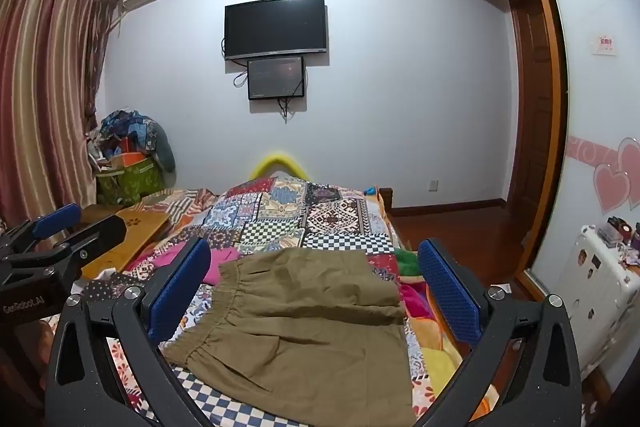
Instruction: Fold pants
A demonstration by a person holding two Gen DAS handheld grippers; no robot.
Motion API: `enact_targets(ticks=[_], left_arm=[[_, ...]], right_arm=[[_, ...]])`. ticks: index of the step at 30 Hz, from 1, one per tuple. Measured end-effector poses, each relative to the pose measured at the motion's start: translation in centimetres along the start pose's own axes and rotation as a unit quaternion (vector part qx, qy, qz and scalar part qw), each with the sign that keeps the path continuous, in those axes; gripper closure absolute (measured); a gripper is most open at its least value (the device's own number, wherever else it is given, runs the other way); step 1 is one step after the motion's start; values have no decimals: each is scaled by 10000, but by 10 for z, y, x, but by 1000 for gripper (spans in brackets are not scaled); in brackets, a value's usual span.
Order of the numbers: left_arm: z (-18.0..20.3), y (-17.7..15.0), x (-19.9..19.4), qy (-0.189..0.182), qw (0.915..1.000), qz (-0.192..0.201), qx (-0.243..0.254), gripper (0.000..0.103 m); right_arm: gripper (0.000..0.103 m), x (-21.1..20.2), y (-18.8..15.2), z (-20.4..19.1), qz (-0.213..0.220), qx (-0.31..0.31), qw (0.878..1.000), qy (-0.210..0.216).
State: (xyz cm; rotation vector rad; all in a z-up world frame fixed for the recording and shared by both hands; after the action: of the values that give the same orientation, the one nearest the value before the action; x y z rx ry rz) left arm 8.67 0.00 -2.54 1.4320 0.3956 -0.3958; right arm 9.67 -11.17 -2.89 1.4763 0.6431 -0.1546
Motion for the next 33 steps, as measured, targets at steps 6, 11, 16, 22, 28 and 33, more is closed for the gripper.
enact_targets(ticks=[6,11,16,22,28,33], left_arm=[[0,0,0,1,10000,20,23,0],[3,-6,-4,-36,10000,21,44,0],[3,-6,1,-41,10000,8,59,0],[-1,-2,3,-32,10000,6,72,0],[2,-2,4,-14,9999,3,109,0],[3,-2,5,-13,9999,4,111,0]], right_arm=[[0,2,-1,0,-7,28,10000,27],[0,3,-4,-1,-6,27,10000,36],[0,3,-4,1,-32,40,10000,34],[0,6,-4,-3,-44,63,10000,53],[0,7,-4,-2,-48,68,9999,60],[0,7,-5,-3,-33,60,10000,55]])
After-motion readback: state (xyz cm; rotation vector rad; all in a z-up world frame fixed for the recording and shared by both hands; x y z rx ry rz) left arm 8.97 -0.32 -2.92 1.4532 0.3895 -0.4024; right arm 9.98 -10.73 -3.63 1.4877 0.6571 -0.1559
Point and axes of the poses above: each gripper's, at about its wrist camera, not at the fingertips, and x roughly the way its jaws point, z to its right, y to its top, the point moved 9 cm from there along x, roughly the way its jaws point, and after that the axes turned 13 degrees about -z, right-handed, at the moved point
